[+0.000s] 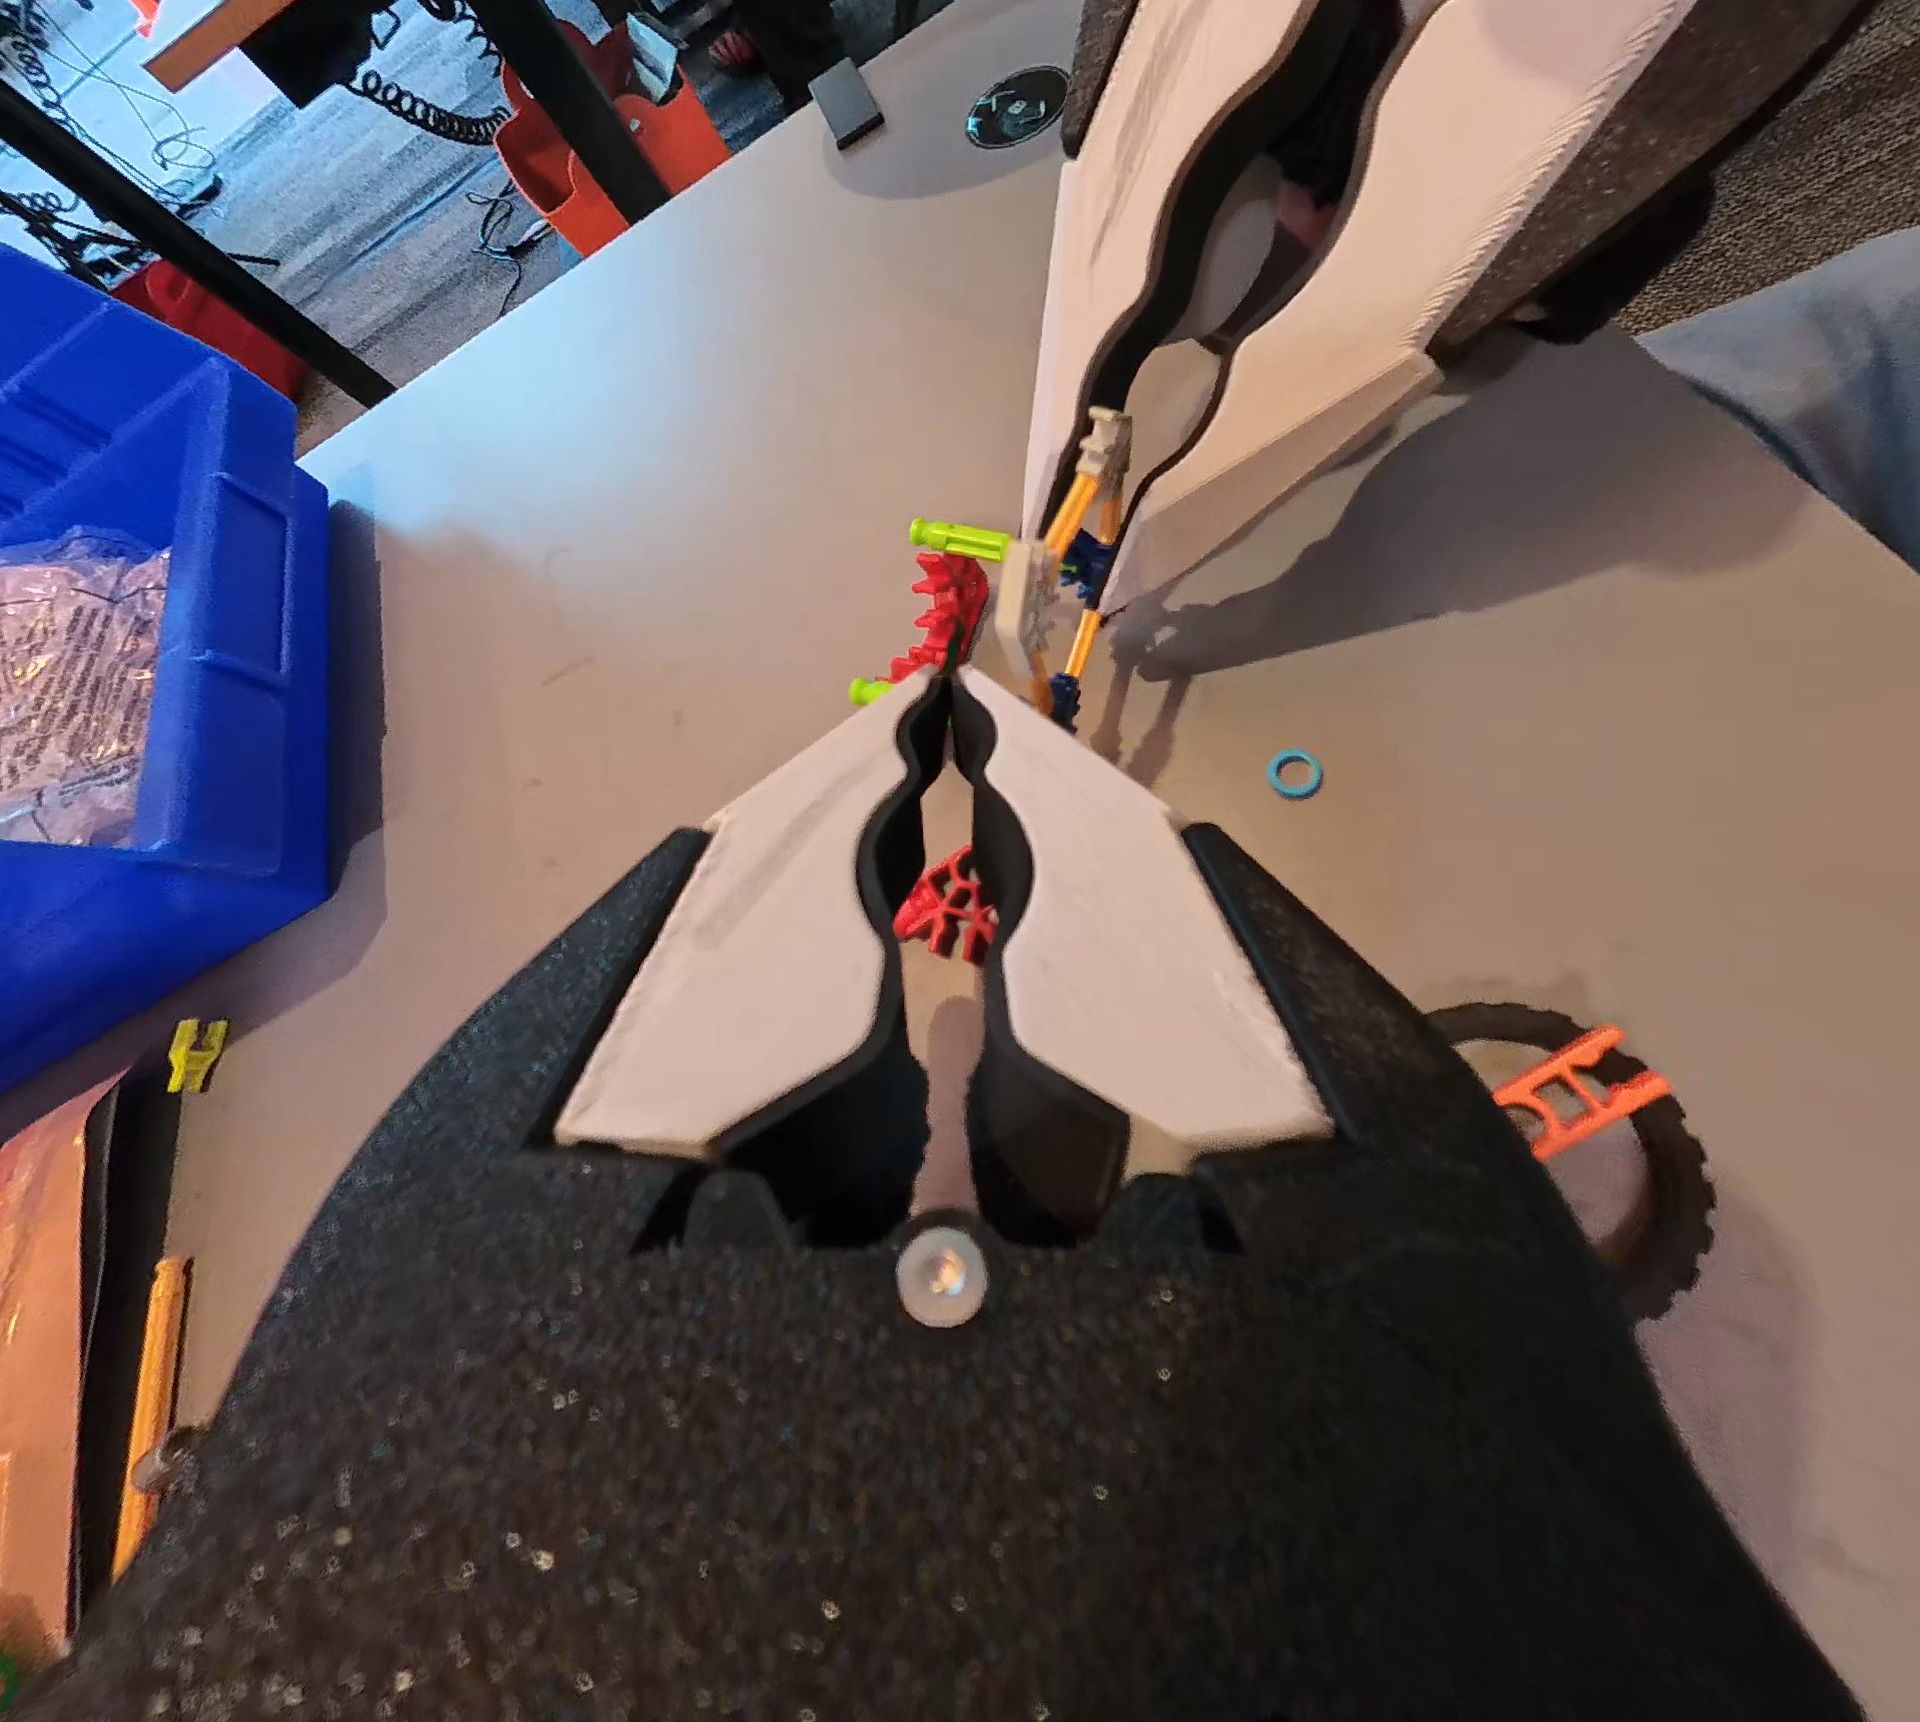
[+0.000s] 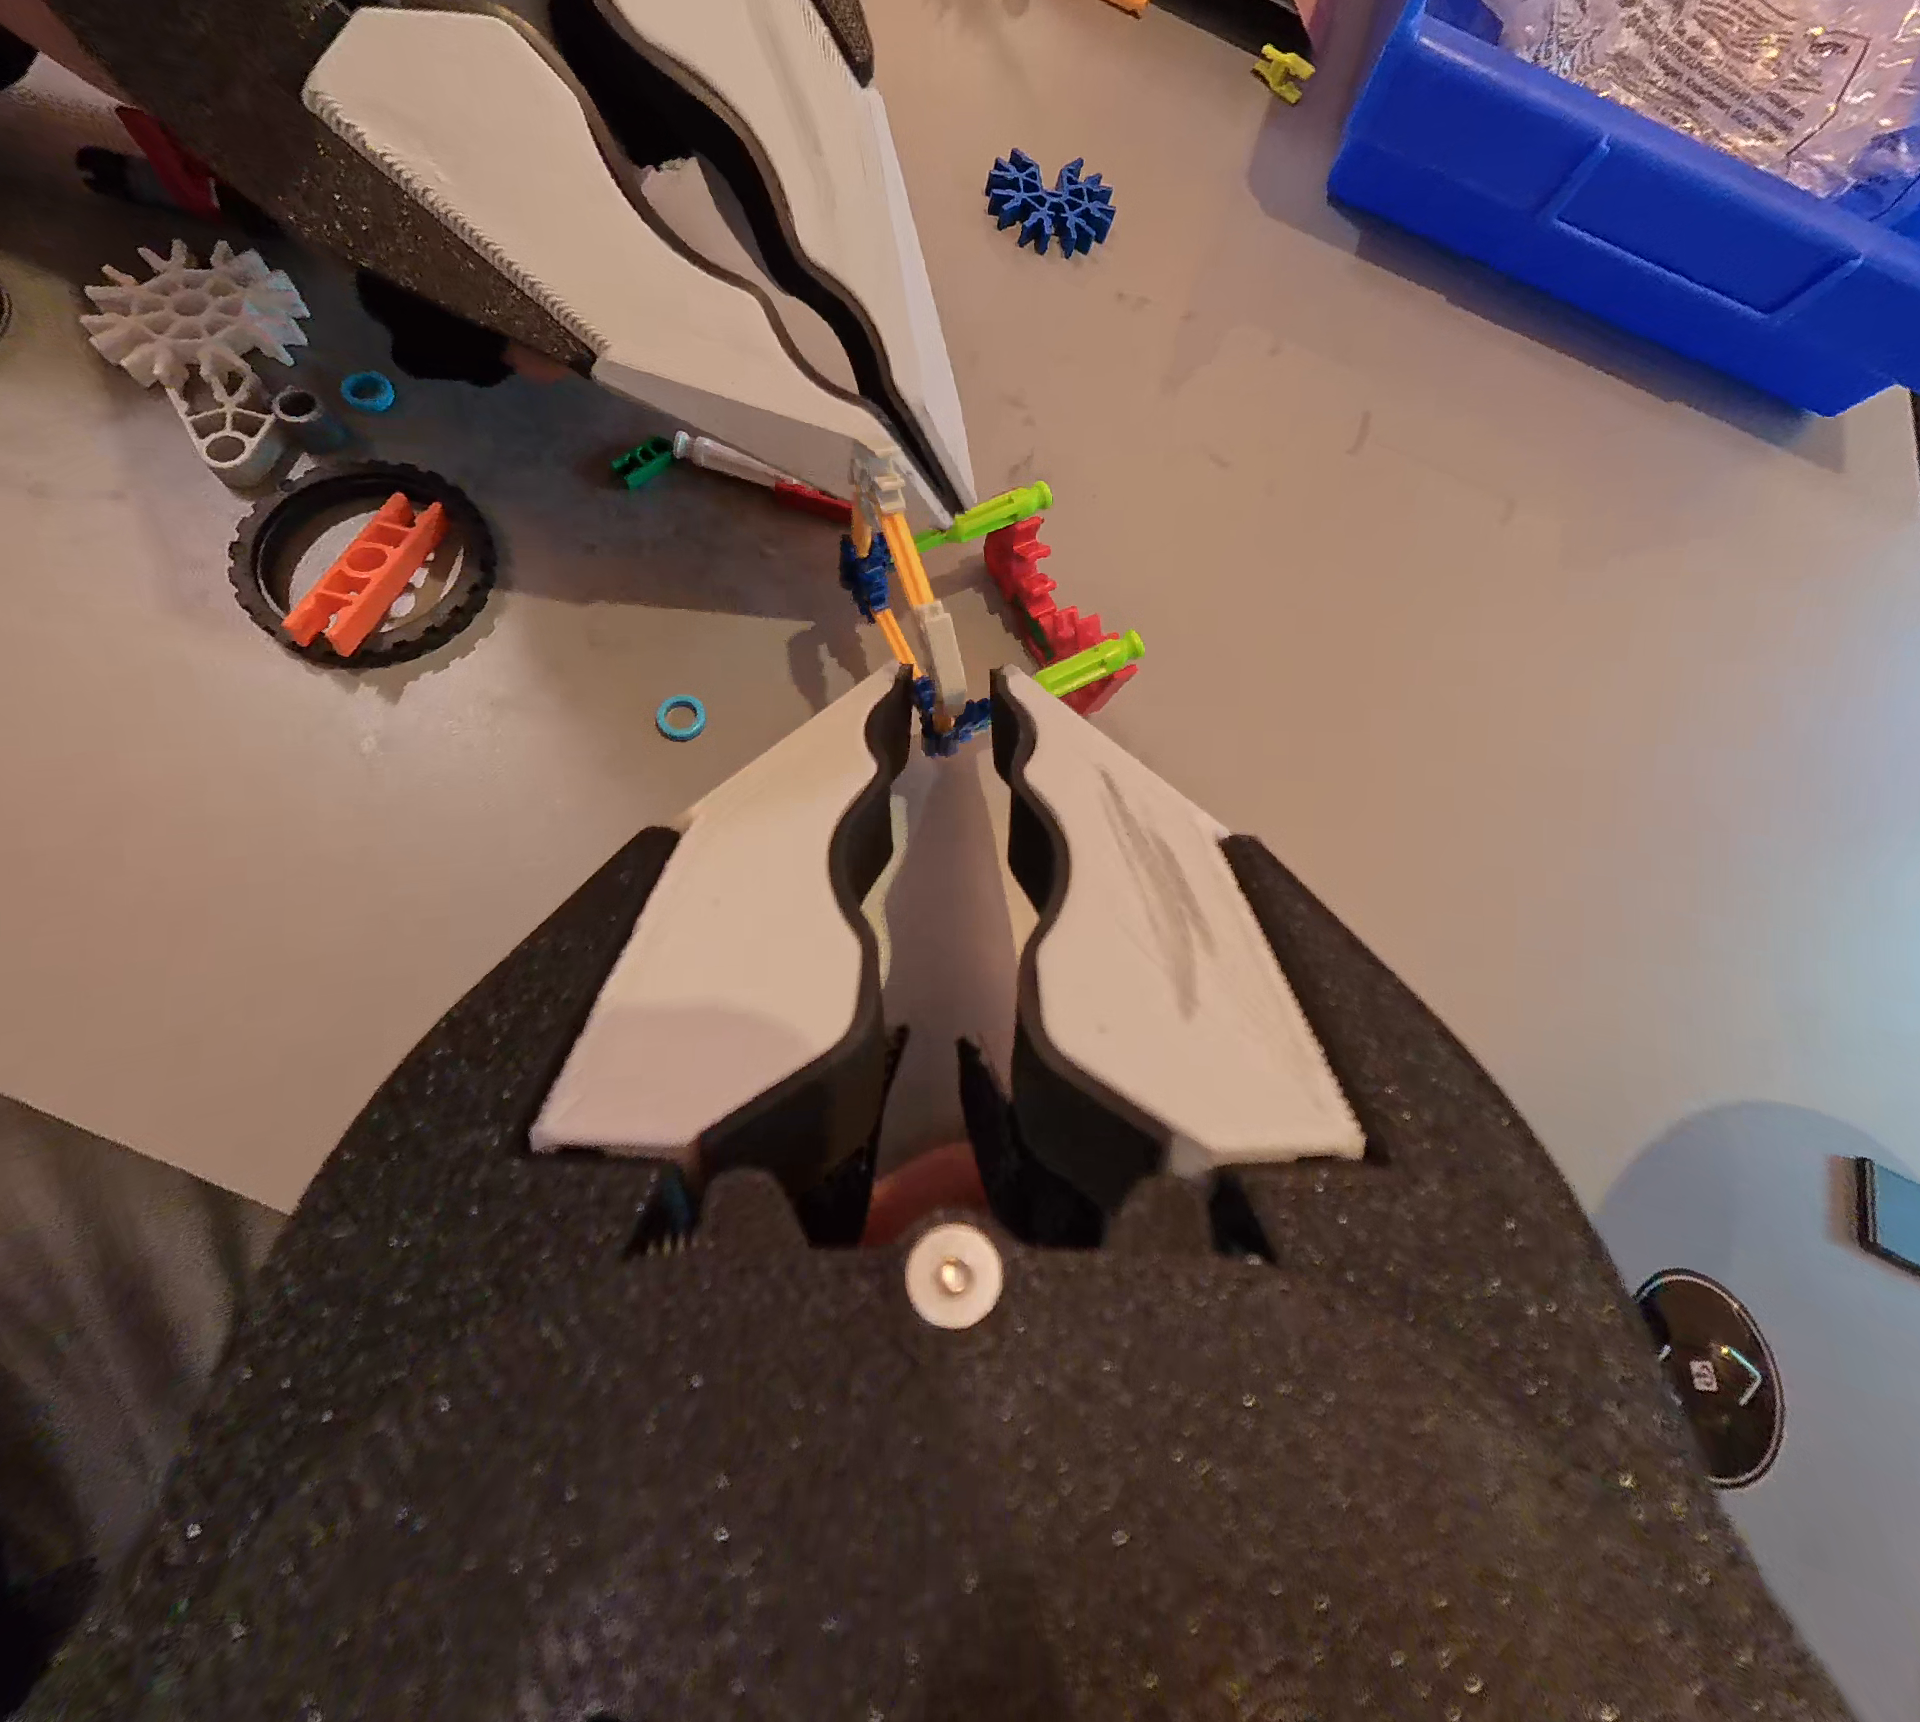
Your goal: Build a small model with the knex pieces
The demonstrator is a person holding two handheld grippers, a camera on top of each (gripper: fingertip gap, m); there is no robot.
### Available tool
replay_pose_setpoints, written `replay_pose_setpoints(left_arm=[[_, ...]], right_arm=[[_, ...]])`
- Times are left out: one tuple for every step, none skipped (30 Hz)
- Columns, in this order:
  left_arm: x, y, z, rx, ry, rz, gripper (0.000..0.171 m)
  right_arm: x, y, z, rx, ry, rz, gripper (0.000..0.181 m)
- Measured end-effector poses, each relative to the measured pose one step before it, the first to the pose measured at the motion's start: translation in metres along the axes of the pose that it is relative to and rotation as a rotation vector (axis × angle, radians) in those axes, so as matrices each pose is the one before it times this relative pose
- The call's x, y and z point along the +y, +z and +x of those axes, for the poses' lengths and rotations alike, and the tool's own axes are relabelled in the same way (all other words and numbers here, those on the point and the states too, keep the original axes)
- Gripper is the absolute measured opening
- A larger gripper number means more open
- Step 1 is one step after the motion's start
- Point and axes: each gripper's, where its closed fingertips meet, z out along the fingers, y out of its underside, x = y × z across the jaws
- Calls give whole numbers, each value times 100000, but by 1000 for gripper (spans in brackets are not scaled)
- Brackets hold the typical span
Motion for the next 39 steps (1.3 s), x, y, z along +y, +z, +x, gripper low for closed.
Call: replay_pose_setpoints(left_arm=[[9,15,-3,-153,313,-140,0],[49,-17,-93,-421,187,-310,0],[14,-31,-93,-161,-235,102,0],[-38,-46,-132,-223,-545,483,0],[-32,-58,-183,-380,-714,413,0],[-10,-62,-159,-237,-555,252,0],[-2,-53,-173,-359,-239,113,0],[12,-45,-206,-568,-15,-27,0],[-7,1,-191,-392,18,25,0],[-24,33,-122,124,-147,47,0],[20,104,-123,71,-81,-165,0],[61,144,-145,-179,303,-412,0],[104,155,-184,-444,373,-556,0],[64,128,-158,-321,147,-301,0],[34,102,-117,-46,-116,-111,0],[47,54,-94,100,-45,-218,0],[79,23,-124,-47,-101,-408,0],[68,-4,-124,1,-328,-112,0],[63,-34,-100,185,-746,41,1],[82,-34,-103,221,-857,-108,2],[61,-39,-80,510,-552,-20,4],[39,-31,-58,828,-328,21,4],[71,-26,-56,1048,-415,-377,4],[52,-25,-27,1250,-308,-244,5],[-83,-60,-155,269,29,660,4],[-229,-122,-25,1049,-424,1638,4],[-281,-133,212,2553,-801,1900,4],[-107,-57,32,1111,-836,736,5],[69,26,-150,-409,-133,-296,5],[105,84,-29,-61,370,-408,5],[121,117,55,172,475,-504,6],[75,93,84,109,406,-232,6],[74,89,152,554,169,-285,6],[16,60,108,354,193,-65,6],[-78,48,31,-40,35,350,5],[-123,22,-8,-167,-300,510,6],[-225,-23,11,-30,-154,1086,6],[-291,-19,66,417,-149,1374,6],[-234,33,77,470,-86,788,6]], right_arm=[[16,3,22,-185,385,-18,14],[14,5,13,-115,296,-80,14],[30,20,22,8,248,-267,14],[45,24,-10,-132,36,-395,14],[23,22,-50,-281,-212,-220,14],[-9,-1,-43,-229,-292,37,14],[-6,-14,-31,-86,-207,108,15],[-8,-17,-42,-200,-243,165,15],[-18,-18,-48,-227,-227,132,17],[20,0,-14,-128,-87,-84,19],[16,10,-21,-113,-43,-147,19],[12,9,-50,-324,-186,-113,19],[-3,-4,-65,-393,-306,-10,19],[-10,-15,-31,-201,-163,67,20],[1,-30,-7,-83,-3,116,21],[-11,-46,-39,-247,112,235,21],[2,-61,-111,-689,-93,302,22],[-18,-69,-114,-530,-303,353,22],[-25,-50,-52,-164,-268,309,22],[3,-36,-44,-41,-268,131,22],[-4,5,-9,165,-321,12,22],[-35,11,38,424,-201,71,21],[-21,2,54,465,0,54,19],[-10,-27,22,286,10,153,14],[-54,-40,33,310,187,381,12],[-77,-80,36,257,762,520,11],[-130,-86,-8,-99,1309,548,10],[-149,-77,-79,-365,1101,555,8],[-74,-56,-85,13,317,159,7],[5,-6,-5,539,-38,-307,7],[9,11,-21,246,57,-156,7],[-17,24,-36,-48,176,102,7],[4,14,8,98,321,22,7],[7,12,26,50,390,-78,8],[7,-18,7,-67,260,-138,8],[-7,-32,1,-14,173,-189,8],[-68,-67,-14,-13,-1,23,7],[-112,-68,-61,-146,-170,163,7],[-62,-20,-77,-250,-181,-87,7]])
